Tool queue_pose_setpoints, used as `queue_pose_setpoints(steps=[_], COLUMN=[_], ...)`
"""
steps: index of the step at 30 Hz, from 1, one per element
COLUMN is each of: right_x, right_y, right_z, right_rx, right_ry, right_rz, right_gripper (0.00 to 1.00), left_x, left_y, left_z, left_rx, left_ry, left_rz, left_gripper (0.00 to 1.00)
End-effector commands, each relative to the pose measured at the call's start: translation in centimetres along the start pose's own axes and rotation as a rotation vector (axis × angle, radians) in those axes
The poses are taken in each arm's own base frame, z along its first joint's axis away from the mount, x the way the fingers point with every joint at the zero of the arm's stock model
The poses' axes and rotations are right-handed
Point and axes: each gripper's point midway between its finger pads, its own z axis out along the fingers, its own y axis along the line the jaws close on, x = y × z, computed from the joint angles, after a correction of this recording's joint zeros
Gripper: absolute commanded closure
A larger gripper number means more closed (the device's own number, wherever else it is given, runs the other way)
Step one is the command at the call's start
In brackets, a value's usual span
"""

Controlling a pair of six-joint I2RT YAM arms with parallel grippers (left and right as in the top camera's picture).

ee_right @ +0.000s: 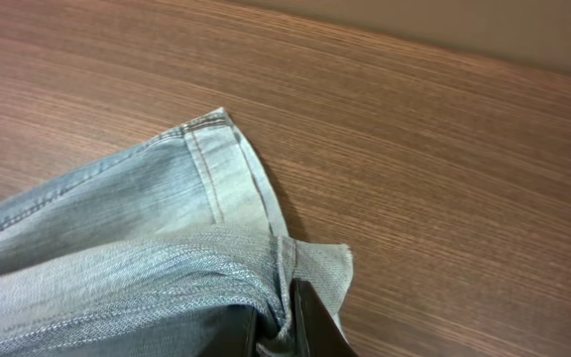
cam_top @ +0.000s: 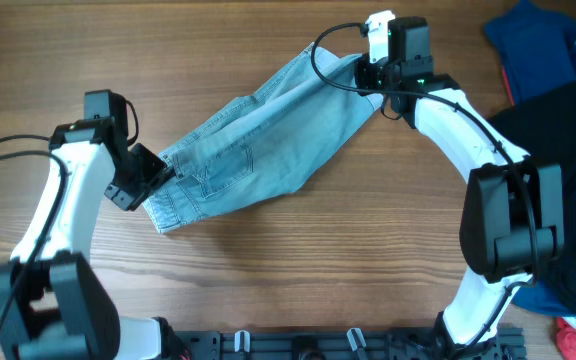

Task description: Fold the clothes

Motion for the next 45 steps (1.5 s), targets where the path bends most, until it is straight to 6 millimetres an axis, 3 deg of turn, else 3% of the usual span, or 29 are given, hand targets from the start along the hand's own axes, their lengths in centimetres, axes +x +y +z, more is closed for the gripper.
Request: queue_pose_setpoints(steps=[1, 5, 11, 13, 16, 21, 27, 28, 29, 30, 31, 40, 45], right_x=[-0.5, -0.2, -0.1, -0.1, -0.1, -0.2, -0.4, -0.6, -0.7, -0.8, -0.9, -0.3, 0.1], right_y=[-4.0, -4.0, -3.9, -3.9, -3.9, -4.0, -4.0, -4.0, -4.0, -4.0, -4.0, -4.0, -3.9], right_z=[-0.1, 0.0, 0.0, 0.0, 0.0, 0.0, 0.0, 0.0, 0.0, 0.0, 0.0, 0.0, 0.0], right_rx=[0.140, 0.140, 0.139, 0.139, 0.139, 0.140, 0.140, 0.140, 0.140, 0.141, 0.141, 0.139, 0.139], right_ry=[-0.014, -0.003, 0.000, 0.000, 0.000, -0.004, -0.014, -0.019, -0.025, -0.028, -0.030, -0.009, 0.005], right_rz=[0.047, 0.047, 0.047, 0.046, 0.044, 0.044, 0.044, 0.043, 0.043, 0.042, 0.042, 0.044, 0.045], right_gripper=[0.96, 0.96, 0.96, 0.96, 0.96, 0.96, 0.95, 0.85, 0.63, 0.25, 0.01, 0.00, 0.00], left_x=[1.5, 4.9, 6.8, 5.1, 2.6, -1.0, -1.4, -1.4, -1.5, -1.8, -2.5, -7.1, -8.0], left_y=[1.9, 3.4, 3.9, 5.7, 6.7, 6.1, 5.9, 6.0, 6.1, 6.2, 6.0, 1.9, 1.3], left_z=[-3.3, -5.6, -6.9, -6.8, -6.3, -4.1, -1.8, -1.6, -1.5, -1.6, -1.8, -3.3, -3.8], left_rx=[0.022, 0.033, 0.057, -0.044, -0.114, -0.103, -0.141, -0.150, -0.159, -0.167, -0.162, 0.025, 0.058], left_ry=[-0.018, 0.058, 0.097, -0.001, -0.132, -0.295, -0.257, -0.250, -0.254, -0.271, -0.304, -0.494, -0.535], left_rz=[-0.031, -0.033, -0.034, -0.032, -0.080, -0.104, -0.119, -0.117, -0.117, -0.118, -0.122, -0.160, -0.168], left_gripper=[0.96, 0.96, 0.96, 0.96, 0.96, 0.96, 0.96, 0.95, 0.75, 0.25, 0.00, 0.00, 0.00])
